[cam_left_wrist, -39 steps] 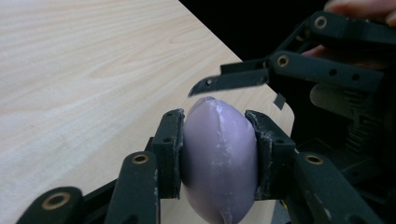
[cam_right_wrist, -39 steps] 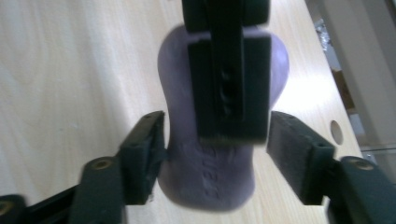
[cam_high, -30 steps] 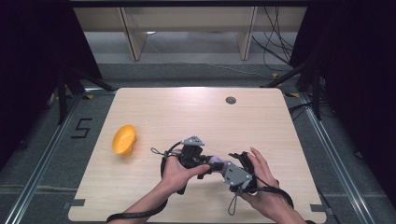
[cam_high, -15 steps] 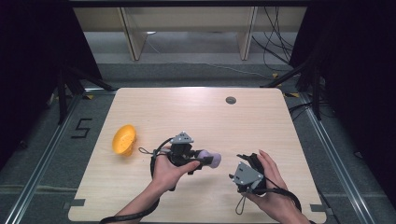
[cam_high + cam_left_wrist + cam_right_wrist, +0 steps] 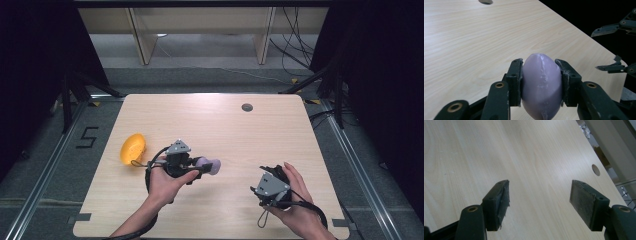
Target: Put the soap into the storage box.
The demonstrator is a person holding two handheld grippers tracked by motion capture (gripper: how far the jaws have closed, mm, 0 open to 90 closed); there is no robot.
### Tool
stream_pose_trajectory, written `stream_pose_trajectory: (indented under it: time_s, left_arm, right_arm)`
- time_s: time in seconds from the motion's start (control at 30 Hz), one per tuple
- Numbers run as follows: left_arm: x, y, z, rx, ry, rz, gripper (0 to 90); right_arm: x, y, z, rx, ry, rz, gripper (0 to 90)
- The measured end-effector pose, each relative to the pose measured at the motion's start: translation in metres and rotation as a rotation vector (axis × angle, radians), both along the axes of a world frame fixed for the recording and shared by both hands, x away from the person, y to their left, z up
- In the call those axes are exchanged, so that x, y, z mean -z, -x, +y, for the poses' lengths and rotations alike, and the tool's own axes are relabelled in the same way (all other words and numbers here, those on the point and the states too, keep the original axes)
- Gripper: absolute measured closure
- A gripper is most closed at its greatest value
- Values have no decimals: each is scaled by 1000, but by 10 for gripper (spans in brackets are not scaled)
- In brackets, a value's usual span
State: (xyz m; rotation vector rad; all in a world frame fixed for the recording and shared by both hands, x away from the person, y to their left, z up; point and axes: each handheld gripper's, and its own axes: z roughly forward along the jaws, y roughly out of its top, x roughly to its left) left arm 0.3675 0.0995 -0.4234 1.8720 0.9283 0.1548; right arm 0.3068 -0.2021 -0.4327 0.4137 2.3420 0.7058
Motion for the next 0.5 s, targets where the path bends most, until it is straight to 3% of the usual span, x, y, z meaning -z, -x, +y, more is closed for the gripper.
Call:
stream_pose_trajectory:
  time_s: [0.1, 0.17, 0.4, 0.5]
  left_arm:
    - [-1, 0, 12, -38, -16, -21, 588]
    - [-1, 0, 15, -45, -21, -20, 588]
    - [0, -2, 34, -101, -48, -31, 588]
    - [0, -2, 40, -121, -56, -37, 588]
  right_arm:
    - [1, 0, -3, 19, -8, 27, 329]
    - [1, -2, -3, 5, -2, 23, 330]
    - [2, -2, -4, 32, -13, 23, 331]
    - [2, -4, -5, 9, 0, 15, 331]
